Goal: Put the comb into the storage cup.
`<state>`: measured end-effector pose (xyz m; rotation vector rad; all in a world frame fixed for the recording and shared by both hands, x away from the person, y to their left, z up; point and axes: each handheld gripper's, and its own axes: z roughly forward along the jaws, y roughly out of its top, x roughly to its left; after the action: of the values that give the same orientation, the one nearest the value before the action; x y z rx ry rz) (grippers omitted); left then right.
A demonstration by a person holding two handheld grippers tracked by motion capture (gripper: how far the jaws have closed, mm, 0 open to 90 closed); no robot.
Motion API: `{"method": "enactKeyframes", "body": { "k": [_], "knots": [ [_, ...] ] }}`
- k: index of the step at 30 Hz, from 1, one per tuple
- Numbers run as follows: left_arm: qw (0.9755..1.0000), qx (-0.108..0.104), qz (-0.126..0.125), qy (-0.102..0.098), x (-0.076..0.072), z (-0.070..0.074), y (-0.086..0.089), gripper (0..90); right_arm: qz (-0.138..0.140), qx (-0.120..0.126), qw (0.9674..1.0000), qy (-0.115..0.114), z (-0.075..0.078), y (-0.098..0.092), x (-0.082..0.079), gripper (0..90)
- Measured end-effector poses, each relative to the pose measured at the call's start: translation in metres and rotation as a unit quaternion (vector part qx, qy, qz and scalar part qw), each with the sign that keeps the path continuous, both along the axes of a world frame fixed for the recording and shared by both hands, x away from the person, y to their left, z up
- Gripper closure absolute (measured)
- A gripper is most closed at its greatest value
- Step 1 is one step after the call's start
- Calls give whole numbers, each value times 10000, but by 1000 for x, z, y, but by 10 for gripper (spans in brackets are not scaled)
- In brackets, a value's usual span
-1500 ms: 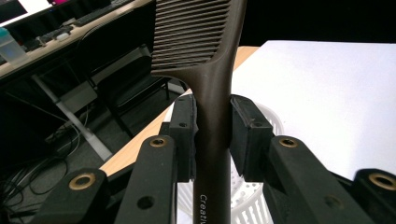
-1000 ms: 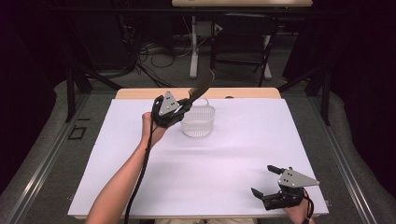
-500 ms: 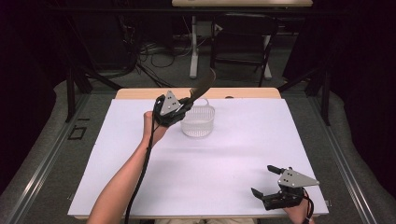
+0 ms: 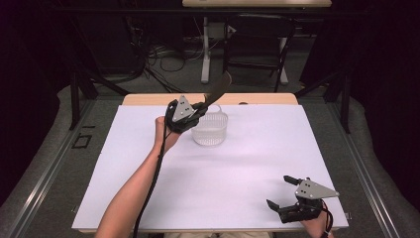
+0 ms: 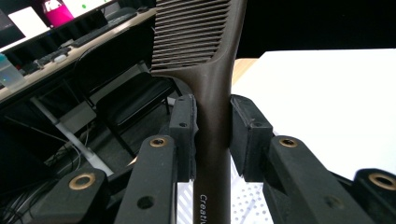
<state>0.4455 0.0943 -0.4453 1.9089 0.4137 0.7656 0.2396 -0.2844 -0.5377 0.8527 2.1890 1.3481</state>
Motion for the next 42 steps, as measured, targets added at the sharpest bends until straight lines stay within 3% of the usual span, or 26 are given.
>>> {"method": "enactKeyframes", "body": {
  "k": [25, 42],
  "knots": [
    [9996, -46, -200, -176, 11, -8, -6, 723, 29, 5, 10000, -3, -1, 0, 1, 15],
    [9991, 70, -409, -97, 17, -16, -11, 722, 25, -4, 10000, 3, 0, 0, 0, 15]
  ]
}}
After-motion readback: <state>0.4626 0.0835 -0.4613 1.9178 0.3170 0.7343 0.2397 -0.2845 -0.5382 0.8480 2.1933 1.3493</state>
